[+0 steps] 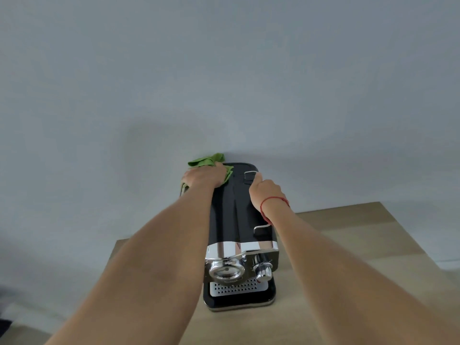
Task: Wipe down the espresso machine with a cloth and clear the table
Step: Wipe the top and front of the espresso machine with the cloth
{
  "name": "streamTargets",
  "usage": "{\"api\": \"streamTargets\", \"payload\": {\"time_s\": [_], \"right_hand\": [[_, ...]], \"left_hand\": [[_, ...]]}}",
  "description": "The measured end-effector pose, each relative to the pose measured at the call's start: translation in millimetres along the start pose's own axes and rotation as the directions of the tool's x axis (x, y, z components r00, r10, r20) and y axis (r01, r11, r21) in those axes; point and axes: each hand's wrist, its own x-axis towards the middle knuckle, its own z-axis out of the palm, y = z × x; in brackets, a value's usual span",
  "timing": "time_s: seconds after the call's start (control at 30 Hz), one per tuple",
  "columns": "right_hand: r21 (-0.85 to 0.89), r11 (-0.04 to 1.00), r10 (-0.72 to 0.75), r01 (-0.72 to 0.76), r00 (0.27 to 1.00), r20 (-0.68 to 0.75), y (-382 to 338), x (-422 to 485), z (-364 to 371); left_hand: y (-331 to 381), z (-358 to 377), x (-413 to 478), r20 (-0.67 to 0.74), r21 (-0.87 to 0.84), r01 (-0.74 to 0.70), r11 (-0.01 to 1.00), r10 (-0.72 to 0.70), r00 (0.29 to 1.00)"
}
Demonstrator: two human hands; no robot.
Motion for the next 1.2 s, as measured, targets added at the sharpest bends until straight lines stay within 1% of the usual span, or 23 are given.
{"api": "streamTargets", "payload": {"time_s": [0.07,0.13,0.23,0.3,0.37,0.5,0.57,0.63,0.7,0.77,0.8,0.87,0.9,0.93,1.0,1.07,1.13,1.2], "right_hand": [[0.001,1.0,0.0,0.0,1.0,0.003,0.4,-1.4,-1.1],[0.001,1.0,0.0,0.0,1.0,0.003,0.7,-2.3,-1.8],[-0.001,1.0,-0.009,0.009,1.0,-0.007,0.2,-3.1,-3.2],[-0.005,1.0,-0.015,0.015,1.0,-0.01,-1.0,-3.4,-4.9],[-0.006,1.0,-0.015,0.015,1.0,-0.009,-1.9,-3.3,-6.6],[0.006,1.0,-0.018,0.018,1.0,-0.003,-3.2,-8.4,-7.8],[0.017,1.0,-0.02,0.02,1.0,0.001,-3.5,-12.8,-8.3],[0.03,0.999,-0.024,0.024,1.0,0.004,-2.8,-15.5,-9.7],[0.045,0.998,-0.032,0.032,0.999,0.01,-1.8,-18.1,-10.3],[0.061,0.997,-0.042,0.041,0.999,0.005,-0.5,-21.0,-10.0],[0.068,0.997,-0.048,0.047,0.999,0.004,-0.4,-21.4,-9.6],[0.065,0.997,-0.044,0.044,0.999,0.001,-1.8,-22.0,-9.3],[0.059,0.998,-0.038,0.038,0.999,-0.004,-3.1,-21.3,-9.1],[0.054,0.998,-0.033,0.034,0.999,-0.009,-4.0,-19.9,-8.9],[0.043,0.999,-0.03,0.031,0.999,-0.01,-4.0,-16.4,-7.4],[0.033,0.999,-0.032,0.033,0.999,-0.012,-3.2,-12.7,-5.1],[0.038,0.999,-0.021,0.022,1.0,-0.016,-2.9,-9.7,-3.6],[0.036,0.999,-0.014,0.015,1.0,-0.018,-3.3,-7.1,-2.2]], "left_hand": [[4.9,2.5,-11.5,-0.009,0.029,-0.036,0.999,0.036,0.999],[7.8,9.5,-18.1,-0.064,0.051,-0.153,0.987,0.156,0.986],[3.4,17.6,-28.6,-0.168,0.027,-0.37,0.929,0.369,0.914],[-0.5,22.4,-38.6,-0.214,0.013,-0.474,0.88,0.465,0.859],[-3.6,26.4,-51.7,-0.228,0.026,-0.519,0.854,0.511,0.829],[-16.2,36.1,-82.1,-0.222,0.111,-0.561,0.82,0.571,0.79],[-25.9,38.9,-99.0,-0.244,0.121,-0.573,0.811,0.584,0.774],[-33.8,35.2,-115.2,-0.238,0.164,-0.546,0.821,0.571,0.786],[-35.5,24.3,-128.9,-0.222,0.226,-0.487,0.844,0.531,0.818],[-32.6,14.0,-137.7,-0.224,0.23,-0.405,0.885,0.453,0.863],[-31.5,11.6,-138.4,-0.197,0.195,-0.351,0.916,0.387,0.901],[-34.0,11.4,-134.4,-0.086,0.111,-0.21,0.971,0.22,0.972],[-36.8,13.0,-129.3,-0.024,0.064,-0.143,0.988,0.145,0.989],[-39.2,15.4,-122.9,0.028,0.007,-0.1,0.995,0.099,0.995],[-40.7,19.4,-109.1,0.073,-0.126,-0.069,0.99,0.078,0.994],[-39.9,18.6,-99.1,0.073,-0.236,-0.045,0.971,0.064,0.995],[-39.5,15.1,-89.9,0.068,-0.289,-0.017,0.957,0.038,0.997],[-38.8,12.3,-82.1,0.074,-0.298,0.004,0.954,0.019,0.997]]}}
